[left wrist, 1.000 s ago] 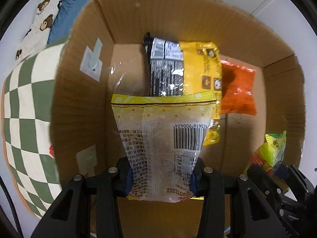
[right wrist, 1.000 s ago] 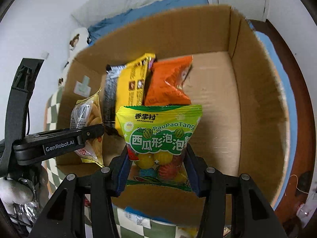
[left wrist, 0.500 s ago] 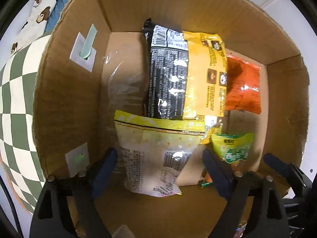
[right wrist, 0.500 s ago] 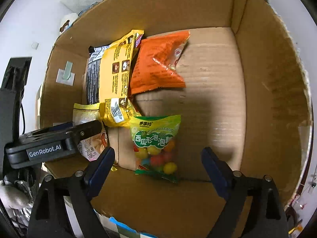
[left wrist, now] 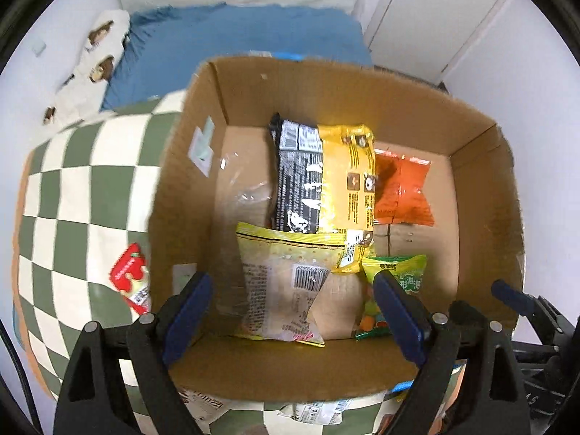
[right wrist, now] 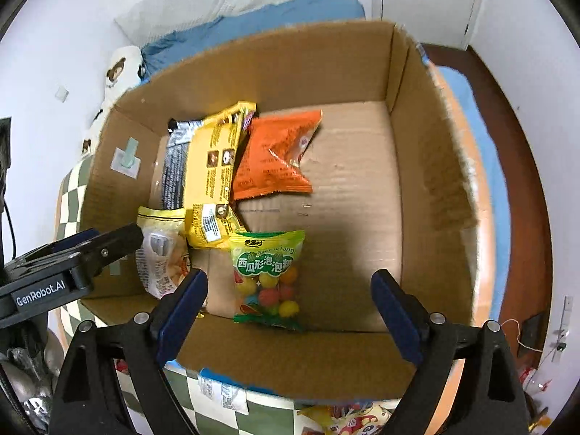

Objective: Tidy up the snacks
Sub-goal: 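Lower both bags into the box and open both tools, then grasp the white wrapped packet with left tool while right tool grasps yellow panda chip bag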

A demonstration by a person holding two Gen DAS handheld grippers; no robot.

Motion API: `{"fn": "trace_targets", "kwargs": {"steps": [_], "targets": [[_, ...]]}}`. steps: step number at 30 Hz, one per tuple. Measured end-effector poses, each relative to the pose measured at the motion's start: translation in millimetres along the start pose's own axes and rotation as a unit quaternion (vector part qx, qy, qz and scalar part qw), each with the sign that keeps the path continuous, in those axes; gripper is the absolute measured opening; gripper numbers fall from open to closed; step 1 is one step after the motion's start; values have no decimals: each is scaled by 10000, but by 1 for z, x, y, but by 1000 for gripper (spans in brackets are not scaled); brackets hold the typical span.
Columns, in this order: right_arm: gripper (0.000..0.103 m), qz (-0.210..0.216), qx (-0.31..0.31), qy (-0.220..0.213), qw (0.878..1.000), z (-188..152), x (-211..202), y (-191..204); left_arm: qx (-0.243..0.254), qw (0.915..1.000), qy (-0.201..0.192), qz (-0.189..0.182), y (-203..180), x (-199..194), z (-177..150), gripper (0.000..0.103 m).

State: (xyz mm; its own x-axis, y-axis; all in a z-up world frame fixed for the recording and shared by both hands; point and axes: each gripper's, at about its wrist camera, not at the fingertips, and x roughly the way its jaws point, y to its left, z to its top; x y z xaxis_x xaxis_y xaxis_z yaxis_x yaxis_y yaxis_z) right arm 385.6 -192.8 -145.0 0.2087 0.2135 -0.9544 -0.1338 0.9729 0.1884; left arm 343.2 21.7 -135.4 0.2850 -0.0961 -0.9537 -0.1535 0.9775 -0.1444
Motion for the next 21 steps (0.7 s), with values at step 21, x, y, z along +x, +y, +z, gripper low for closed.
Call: {"fn": "trace_targets", "kwargs": {"steps": [21], "targets": [[93, 11, -256, -1364, 9903, -62, -113, 25, 311, 9899, -1358, 250, -14, -93, -57, 91]]}}
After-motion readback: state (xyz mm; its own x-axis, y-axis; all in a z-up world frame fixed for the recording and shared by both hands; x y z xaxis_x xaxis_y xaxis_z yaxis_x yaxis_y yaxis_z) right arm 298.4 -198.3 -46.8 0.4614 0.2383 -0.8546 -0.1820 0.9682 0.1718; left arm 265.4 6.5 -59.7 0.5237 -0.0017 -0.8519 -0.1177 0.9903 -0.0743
